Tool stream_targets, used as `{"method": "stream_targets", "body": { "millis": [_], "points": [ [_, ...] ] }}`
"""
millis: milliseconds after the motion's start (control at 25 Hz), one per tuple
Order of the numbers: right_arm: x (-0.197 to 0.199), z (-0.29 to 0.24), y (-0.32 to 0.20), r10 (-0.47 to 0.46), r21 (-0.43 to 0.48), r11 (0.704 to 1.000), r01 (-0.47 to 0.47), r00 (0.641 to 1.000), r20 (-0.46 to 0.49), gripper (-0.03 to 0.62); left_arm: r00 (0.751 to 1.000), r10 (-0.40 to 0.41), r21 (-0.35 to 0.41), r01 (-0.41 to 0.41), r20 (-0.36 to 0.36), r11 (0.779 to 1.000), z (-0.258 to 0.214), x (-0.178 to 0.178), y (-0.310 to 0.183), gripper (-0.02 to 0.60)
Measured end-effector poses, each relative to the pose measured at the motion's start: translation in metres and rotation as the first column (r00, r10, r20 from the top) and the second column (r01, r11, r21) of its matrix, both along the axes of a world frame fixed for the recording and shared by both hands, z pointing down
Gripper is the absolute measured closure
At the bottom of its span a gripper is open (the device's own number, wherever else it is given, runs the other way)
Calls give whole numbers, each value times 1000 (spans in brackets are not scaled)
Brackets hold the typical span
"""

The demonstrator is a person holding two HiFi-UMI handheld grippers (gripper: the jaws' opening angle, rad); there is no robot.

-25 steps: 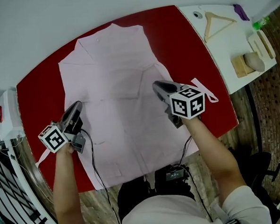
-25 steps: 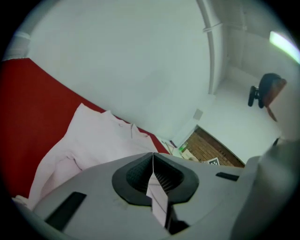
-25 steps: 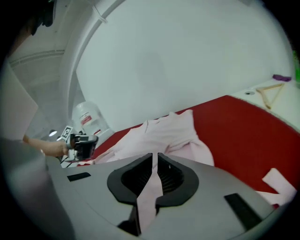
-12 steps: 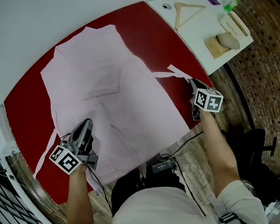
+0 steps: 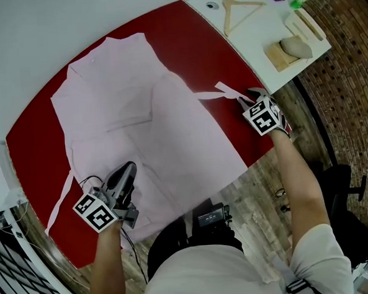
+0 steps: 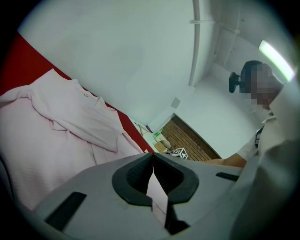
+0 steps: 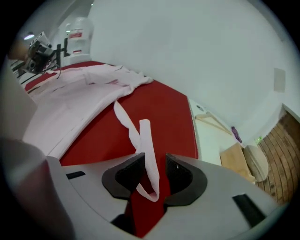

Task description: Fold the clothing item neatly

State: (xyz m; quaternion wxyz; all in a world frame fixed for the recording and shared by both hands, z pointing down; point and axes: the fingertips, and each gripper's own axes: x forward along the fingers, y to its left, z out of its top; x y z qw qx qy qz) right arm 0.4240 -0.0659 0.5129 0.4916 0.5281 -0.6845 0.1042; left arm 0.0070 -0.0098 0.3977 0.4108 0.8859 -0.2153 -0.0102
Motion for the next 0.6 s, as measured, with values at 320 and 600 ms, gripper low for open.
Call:
{"method": "stream_targets", "body": {
  "millis": [320,600],
  "points": [
    [2,19,-8,42,-90,995,-36,997,60,482,1000,0,-11,0,1,1000,1,0,7,575],
    [-5,0,-27,54,-39,998,-50,992,111,482,1000,0,-17,0,2,1000,2,1,8,575]
  ]
}}
